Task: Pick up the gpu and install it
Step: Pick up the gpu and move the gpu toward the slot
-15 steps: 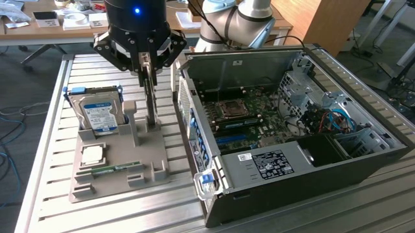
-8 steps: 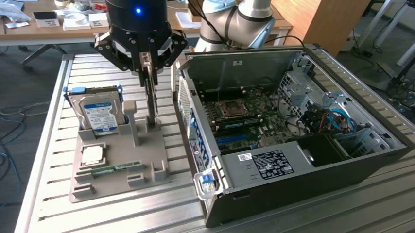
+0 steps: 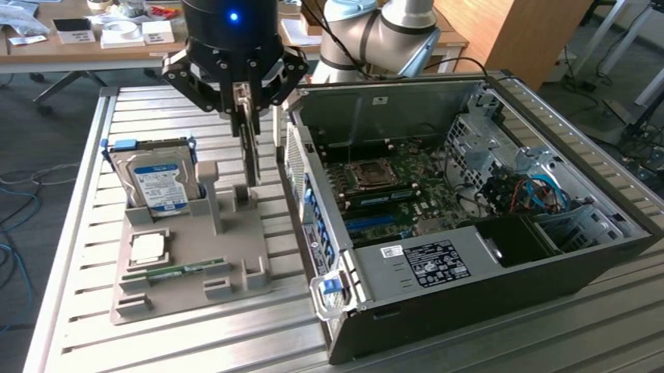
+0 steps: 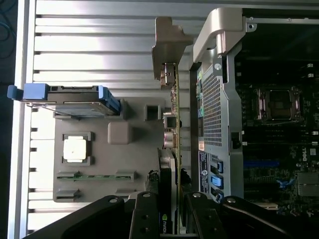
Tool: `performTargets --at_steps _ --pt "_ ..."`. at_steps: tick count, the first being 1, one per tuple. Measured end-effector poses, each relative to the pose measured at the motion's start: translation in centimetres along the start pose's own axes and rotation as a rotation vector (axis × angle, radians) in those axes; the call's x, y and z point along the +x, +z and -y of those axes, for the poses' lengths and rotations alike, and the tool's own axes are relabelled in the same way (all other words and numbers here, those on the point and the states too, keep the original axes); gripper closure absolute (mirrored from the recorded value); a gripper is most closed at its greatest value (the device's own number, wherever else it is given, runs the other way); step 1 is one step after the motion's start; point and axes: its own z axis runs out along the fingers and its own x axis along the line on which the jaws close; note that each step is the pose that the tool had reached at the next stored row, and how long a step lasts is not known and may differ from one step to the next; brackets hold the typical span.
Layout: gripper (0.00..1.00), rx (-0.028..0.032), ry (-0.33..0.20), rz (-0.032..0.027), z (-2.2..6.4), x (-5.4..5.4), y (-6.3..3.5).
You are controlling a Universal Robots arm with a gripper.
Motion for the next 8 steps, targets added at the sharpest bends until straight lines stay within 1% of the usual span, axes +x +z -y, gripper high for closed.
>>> performTargets --at_steps 2,8 --pt "0.73 -0.0034 0.0 0.0 -0.01 -0.17 -0.05" --pt "0.73 -0.0177 0.0 -0.0004 -0.08 -0.72 -0.37"
